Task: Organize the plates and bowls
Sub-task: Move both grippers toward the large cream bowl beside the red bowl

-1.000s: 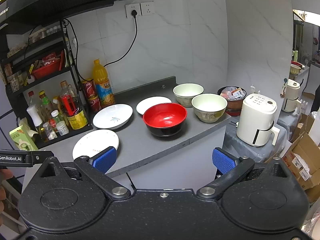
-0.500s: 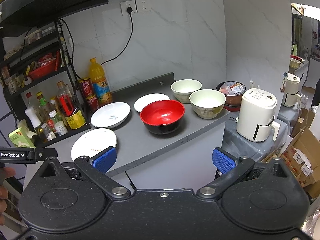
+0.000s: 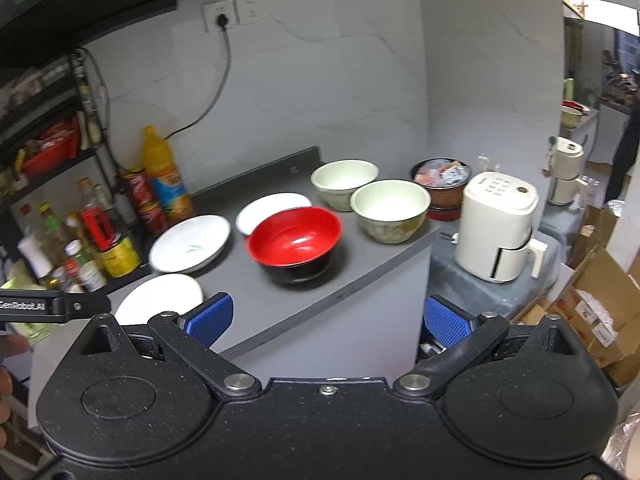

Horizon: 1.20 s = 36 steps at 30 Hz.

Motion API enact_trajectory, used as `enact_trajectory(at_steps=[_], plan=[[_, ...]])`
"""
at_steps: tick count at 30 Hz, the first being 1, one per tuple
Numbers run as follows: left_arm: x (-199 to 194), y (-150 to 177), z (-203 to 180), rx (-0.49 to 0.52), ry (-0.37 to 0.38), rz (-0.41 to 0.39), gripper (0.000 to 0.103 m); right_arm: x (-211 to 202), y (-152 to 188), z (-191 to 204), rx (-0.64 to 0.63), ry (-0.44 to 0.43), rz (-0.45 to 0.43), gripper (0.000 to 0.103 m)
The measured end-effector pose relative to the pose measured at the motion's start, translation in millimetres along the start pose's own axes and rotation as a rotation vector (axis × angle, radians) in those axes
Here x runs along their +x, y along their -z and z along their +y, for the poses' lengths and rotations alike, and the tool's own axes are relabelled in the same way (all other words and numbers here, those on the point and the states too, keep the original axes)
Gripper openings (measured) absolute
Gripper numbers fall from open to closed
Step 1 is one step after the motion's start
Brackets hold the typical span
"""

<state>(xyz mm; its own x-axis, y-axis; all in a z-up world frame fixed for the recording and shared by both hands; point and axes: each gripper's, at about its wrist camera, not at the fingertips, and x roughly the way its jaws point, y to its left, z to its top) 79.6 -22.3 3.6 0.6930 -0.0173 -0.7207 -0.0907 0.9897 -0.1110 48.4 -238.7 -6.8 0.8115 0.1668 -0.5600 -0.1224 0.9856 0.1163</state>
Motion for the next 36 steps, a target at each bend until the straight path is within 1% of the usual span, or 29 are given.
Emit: enact_trajectory(at_steps=[3, 8, 11, 17, 23, 28, 31, 33, 36], plan=[[13.7, -10.3, -0.6, 0.001, 0.028, 0.016, 0.102, 11.1, -5.2, -4.3, 0.038, 0.013, 0.003, 0.103], [35.1, -31.7, -1.8, 0.027, 0.056, 0.014, 0.102, 27.4, -15.1, -1.8, 0.027, 0.049, 0.010, 0.103], [47.8, -47.4, -0.7, 0.036, 0.076, 0.013, 0.102, 40.5, -24.7, -1.9, 0.057, 0.058, 0.016, 0.103], [74.6, -76.6, 2.9, 0.068, 0.099, 0.024, 0.102, 65.3, -36.5, 5.3, 0.075, 0.107, 0.036, 0.103], [100.6, -96.5, 7.6, 0.097, 0.127, 0.033, 0.102, 90.1, -46.6, 14.0, 0.104, 0.135, 0.054, 0.103], [116.6, -110.9, 13.7, 0.102, 0.143, 0.048, 0.102, 109.6, -52.9, 20.3, 0.141, 0.128, 0.063, 0.103], [124.9, -118.9, 17.6, 0.112, 0.143, 0.047, 0.102, 119.5, -57.6, 25.6, 0.143, 0.142, 0.064, 0.103], [129.0, -124.0, 19.7, 0.113, 0.139, 0.048, 0.102, 124.0, -61.1, 27.6, 0.154, 0.146, 0.066, 0.103], [133.2, -130.9, 23.7, 0.108, 0.151, 0.048, 0.102, 128.8, -65.8, 30.2, 0.162, 0.145, 0.058, 0.103]])
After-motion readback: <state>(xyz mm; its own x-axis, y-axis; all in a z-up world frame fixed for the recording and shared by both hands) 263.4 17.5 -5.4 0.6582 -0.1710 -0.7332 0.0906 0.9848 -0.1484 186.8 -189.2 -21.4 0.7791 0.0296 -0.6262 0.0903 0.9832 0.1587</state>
